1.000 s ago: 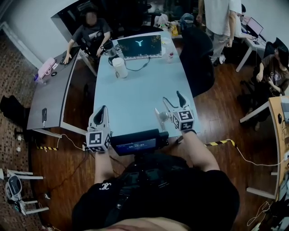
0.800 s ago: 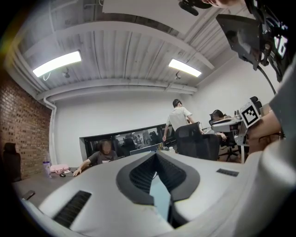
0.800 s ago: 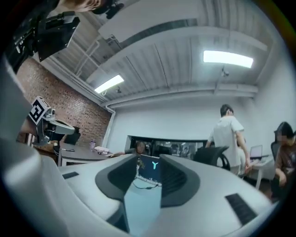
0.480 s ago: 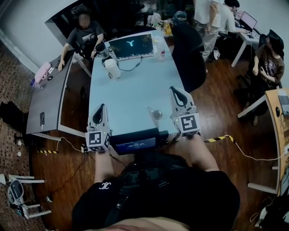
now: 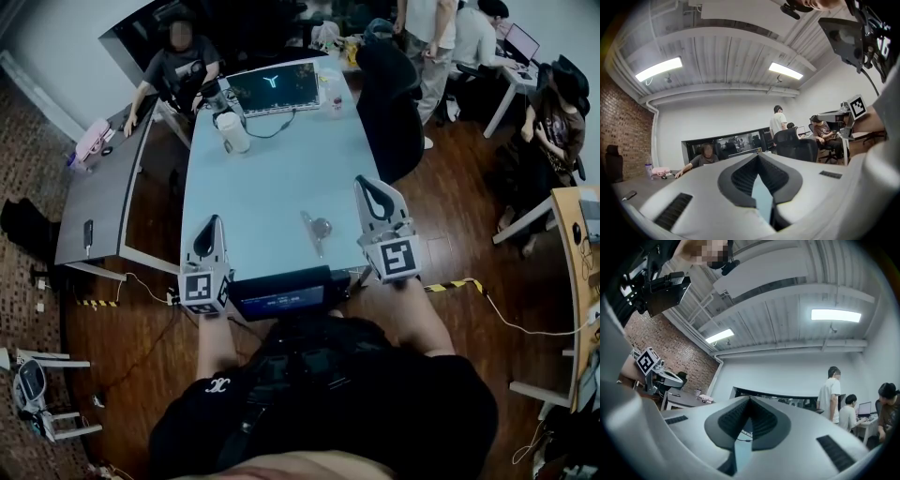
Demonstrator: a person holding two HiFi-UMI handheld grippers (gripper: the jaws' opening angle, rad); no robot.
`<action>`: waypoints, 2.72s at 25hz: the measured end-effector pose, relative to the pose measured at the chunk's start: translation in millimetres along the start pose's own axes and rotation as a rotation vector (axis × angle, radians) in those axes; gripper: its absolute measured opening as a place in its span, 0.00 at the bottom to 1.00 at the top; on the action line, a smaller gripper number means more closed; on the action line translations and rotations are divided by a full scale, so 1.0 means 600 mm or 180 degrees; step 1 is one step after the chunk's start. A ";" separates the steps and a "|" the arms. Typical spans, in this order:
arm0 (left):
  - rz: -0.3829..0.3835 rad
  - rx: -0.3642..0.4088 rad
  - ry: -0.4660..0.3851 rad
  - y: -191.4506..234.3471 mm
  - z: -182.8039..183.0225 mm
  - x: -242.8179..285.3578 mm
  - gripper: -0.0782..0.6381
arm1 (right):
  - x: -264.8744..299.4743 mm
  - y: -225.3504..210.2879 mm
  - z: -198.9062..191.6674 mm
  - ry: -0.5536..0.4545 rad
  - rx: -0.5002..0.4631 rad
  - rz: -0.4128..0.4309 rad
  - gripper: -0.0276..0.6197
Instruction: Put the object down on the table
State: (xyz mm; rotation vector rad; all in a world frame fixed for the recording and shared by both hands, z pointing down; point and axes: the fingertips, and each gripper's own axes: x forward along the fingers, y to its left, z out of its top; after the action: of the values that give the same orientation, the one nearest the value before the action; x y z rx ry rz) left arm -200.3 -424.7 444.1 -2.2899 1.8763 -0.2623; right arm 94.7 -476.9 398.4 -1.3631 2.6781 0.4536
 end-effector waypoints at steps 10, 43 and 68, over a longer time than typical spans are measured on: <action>-0.0159 0.0072 -0.0180 -0.012 0.030 -0.094 0.12 | -0.109 0.068 0.049 -0.0060 -0.0037 -0.0077 0.01; -0.0141 -0.0040 -0.0161 -0.112 0.036 -0.614 0.12 | -0.546 0.291 0.200 0.0245 0.0334 -0.0603 0.01; -0.0111 0.0076 -0.0190 -0.200 0.087 -0.623 0.12 | -0.583 0.247 0.234 0.0138 0.0232 -0.0377 0.01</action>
State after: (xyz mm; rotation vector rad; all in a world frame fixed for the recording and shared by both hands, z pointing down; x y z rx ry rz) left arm -145.6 -33.7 411.9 -2.2904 1.7964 -0.2172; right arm 177.5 -81.2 375.6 -1.5165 2.6009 0.3150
